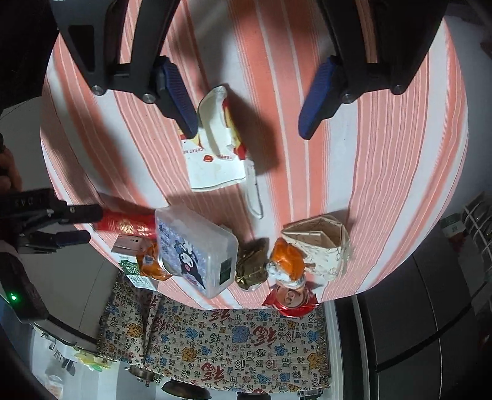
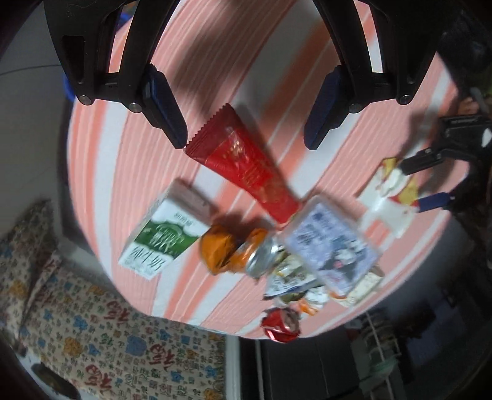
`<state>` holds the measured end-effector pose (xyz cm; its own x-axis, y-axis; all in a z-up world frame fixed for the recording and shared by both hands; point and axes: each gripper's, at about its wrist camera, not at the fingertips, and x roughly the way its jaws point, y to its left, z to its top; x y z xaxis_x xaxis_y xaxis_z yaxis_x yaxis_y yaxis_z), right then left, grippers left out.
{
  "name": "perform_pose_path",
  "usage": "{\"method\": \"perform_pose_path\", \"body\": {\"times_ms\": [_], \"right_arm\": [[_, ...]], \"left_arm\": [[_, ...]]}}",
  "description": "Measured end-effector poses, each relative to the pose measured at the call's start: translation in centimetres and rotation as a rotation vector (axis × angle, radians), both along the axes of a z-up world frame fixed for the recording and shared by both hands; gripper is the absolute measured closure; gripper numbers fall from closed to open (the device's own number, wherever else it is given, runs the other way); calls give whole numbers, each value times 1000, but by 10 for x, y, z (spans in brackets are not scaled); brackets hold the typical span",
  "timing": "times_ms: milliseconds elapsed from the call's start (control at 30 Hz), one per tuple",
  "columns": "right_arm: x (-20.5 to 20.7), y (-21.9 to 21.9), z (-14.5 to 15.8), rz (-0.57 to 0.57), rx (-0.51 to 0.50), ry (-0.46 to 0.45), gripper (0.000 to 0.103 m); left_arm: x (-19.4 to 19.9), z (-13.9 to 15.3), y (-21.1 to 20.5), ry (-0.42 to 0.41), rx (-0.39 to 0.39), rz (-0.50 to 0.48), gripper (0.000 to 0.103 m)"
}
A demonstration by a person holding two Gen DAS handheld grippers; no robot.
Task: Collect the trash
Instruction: 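Grasp the white paper cup wrapper with the left tool while the right tool grasps the red sausage wrapper, then carry both wrappers over the blue wastebasket and open both tools to drop them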
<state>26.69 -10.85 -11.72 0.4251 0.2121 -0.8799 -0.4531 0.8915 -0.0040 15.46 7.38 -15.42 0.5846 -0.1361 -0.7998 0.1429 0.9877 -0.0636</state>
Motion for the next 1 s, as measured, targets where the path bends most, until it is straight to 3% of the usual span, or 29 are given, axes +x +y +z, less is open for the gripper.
{"method": "perform_pose_path", "body": {"times_ms": [100,200,267,400,500,600,700,767,833,1000], "right_arm": [[-6,-9,0,-16,-16,29,24],[-12,-13,0,34,-86,13,24],[-11,-11,4,68,-70,2,24],[7,10,9,128,-58,-30,24],[23,31,2,175,-82,-24,26],[38,45,-13,190,-118,10,35],[42,44,-24,168,-91,79,67],[35,37,-22,131,-49,99,82],[25,26,-17,74,10,151,87],[-15,-1,-9,-32,131,255,88]], "left_arm": [[-9,3,7,-12,-15,-15,38],[-12,1,10,-7,-23,-23,38],[-11,2,6,-11,-48,-36,38],[-4,2,-5,-22,3,-18,38],[3,-2,-1,-2,-17,3,54],[9,-3,1,11,-38,19,77],[13,-3,1,17,-69,12,93],[10,1,0,7,-75,-13,93],[5,4,-2,15,-78,-53,94],[-18,8,-15,31,-56,-168,94]]}}
